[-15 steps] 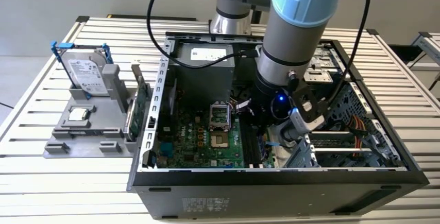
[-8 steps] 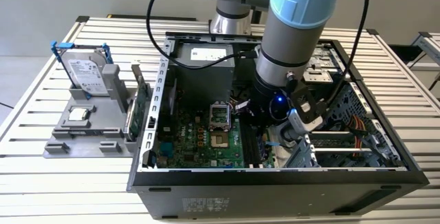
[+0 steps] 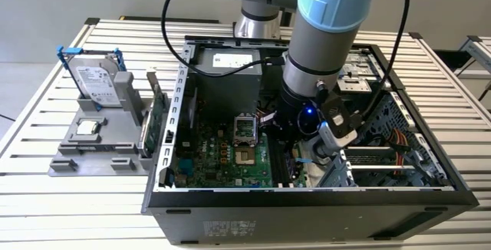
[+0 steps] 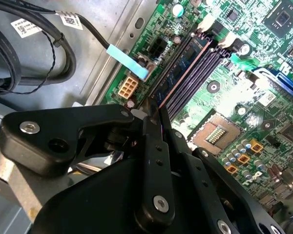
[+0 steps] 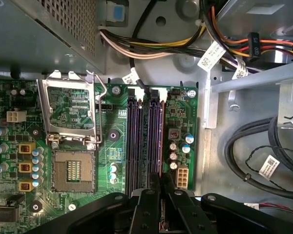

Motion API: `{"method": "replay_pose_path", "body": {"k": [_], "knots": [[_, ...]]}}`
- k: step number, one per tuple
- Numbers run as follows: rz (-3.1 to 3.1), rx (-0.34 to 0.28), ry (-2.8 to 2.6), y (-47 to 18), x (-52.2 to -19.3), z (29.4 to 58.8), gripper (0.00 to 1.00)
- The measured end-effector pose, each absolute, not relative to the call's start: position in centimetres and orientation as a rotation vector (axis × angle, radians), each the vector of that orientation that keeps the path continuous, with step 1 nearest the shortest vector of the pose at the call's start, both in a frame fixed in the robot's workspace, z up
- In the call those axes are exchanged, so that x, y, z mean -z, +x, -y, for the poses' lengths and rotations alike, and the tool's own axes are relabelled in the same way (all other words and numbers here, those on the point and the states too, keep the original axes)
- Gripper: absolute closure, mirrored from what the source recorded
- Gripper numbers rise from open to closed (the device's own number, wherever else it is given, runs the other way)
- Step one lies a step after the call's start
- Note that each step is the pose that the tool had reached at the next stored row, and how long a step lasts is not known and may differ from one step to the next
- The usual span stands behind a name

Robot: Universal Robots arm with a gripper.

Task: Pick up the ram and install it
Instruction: 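Insert the ram into the slot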

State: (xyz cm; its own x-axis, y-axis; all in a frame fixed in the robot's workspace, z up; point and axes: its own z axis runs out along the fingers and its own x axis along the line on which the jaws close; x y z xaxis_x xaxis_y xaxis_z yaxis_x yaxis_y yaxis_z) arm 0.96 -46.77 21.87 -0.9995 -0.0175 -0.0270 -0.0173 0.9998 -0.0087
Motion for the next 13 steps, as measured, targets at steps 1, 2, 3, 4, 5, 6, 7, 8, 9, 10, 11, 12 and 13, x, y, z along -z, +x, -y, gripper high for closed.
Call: {"method": "replay_pose_path", "body": {"k": [1,2,3,4,5,6,7,8,9,10,11,12,13], "knots": [[-3.114,0.013,-0.025,0.95,-21.82,46.77,1.0],[-3.114,0.014,-0.021,0.95,-21.78,46.77,1.0],[-3.114,0.014,-0.017,0.95,-21.72,46.78,1.0],[-3.114,0.014,-0.013,0.95,-21.64,46.78,1.0],[-3.114,0.014,-0.01,0.95,-21.55,46.79,1.0],[-3.113,0.013,-0.007,0.96,-21.41,46.78,1.0],[-3.113,0.011,-0.004,0.95,-21.29,46.78,1.0],[-3.114,0.012,-0.001,0.95,-21.29,46.78,1.0],[-3.114,0.012,0.001,0.95,-21.29,46.77,1.0],[-3.114,0.013,0.003,0.95,-21.28,46.77,1.0],[-3.114,0.013,0.003,0.95,-21.27,46.77,1.0],[-3.114,0.013,0.003,0.95,-21.27,46.77,1.0],[-3.114,0.013,0.003,0.95,-21.27,46.77,1.0]]}}
